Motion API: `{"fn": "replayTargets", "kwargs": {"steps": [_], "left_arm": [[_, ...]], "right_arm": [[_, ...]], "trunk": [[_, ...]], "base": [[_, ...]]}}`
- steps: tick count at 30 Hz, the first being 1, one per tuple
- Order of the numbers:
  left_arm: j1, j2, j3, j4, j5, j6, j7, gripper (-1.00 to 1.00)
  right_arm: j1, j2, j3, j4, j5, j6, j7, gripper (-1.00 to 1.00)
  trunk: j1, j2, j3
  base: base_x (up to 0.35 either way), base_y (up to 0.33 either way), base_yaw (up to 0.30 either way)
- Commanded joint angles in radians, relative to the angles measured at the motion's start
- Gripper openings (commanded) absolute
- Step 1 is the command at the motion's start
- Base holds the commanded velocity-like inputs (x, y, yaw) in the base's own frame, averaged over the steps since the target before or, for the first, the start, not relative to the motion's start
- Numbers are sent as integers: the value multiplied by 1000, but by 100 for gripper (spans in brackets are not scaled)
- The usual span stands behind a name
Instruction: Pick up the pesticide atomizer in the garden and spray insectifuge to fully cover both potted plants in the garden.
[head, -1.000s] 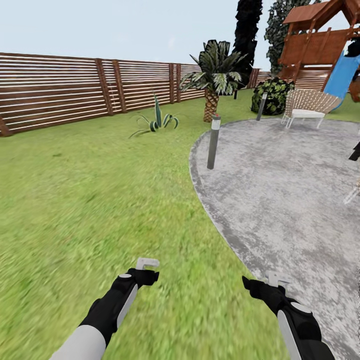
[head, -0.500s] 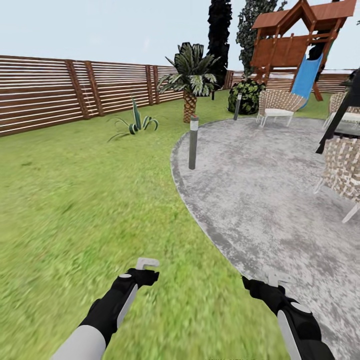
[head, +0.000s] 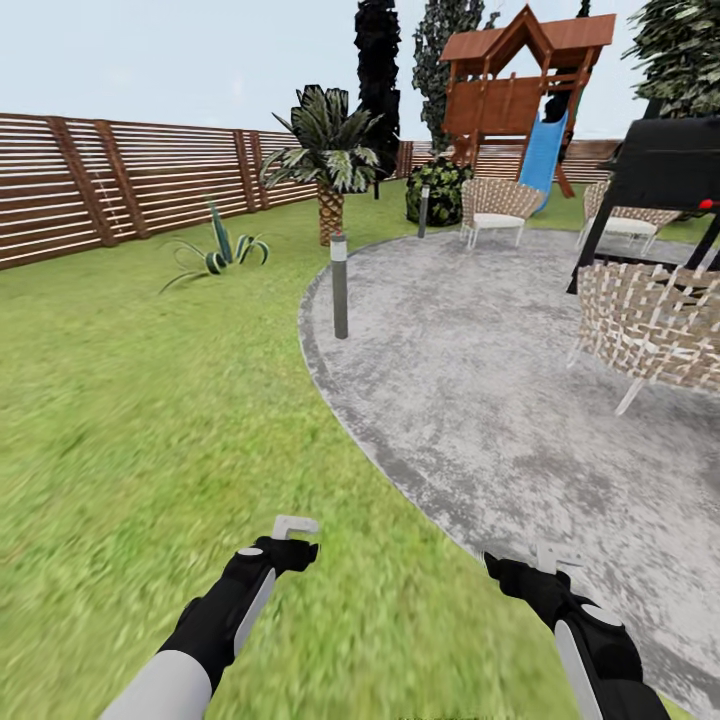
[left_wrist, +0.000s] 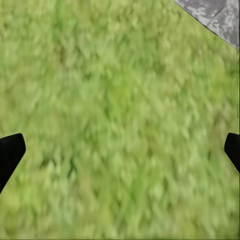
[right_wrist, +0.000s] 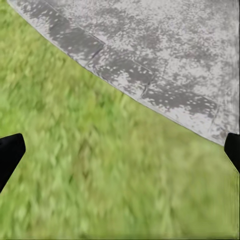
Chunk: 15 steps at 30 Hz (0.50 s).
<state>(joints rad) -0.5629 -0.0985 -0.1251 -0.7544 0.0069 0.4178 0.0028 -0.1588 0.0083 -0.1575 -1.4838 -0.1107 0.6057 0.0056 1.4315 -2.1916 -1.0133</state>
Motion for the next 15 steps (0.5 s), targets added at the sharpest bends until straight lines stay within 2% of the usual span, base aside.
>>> {"fn": "replayTargets", "kwargs": {"steps": [1,15], "left_arm": [[0,0,-1,-2,1,6,0,100],[0,0,-2,-2,1,6,0,100]], "right_arm": [[-1,1,-2,-1,-7,5,1,100],[-1,1,-2,-1,-7,5,1,100]], "trunk": [[0,0,-1],[0,0,-1]], "base": [[0,0,-300],[0,0,-300]]}}
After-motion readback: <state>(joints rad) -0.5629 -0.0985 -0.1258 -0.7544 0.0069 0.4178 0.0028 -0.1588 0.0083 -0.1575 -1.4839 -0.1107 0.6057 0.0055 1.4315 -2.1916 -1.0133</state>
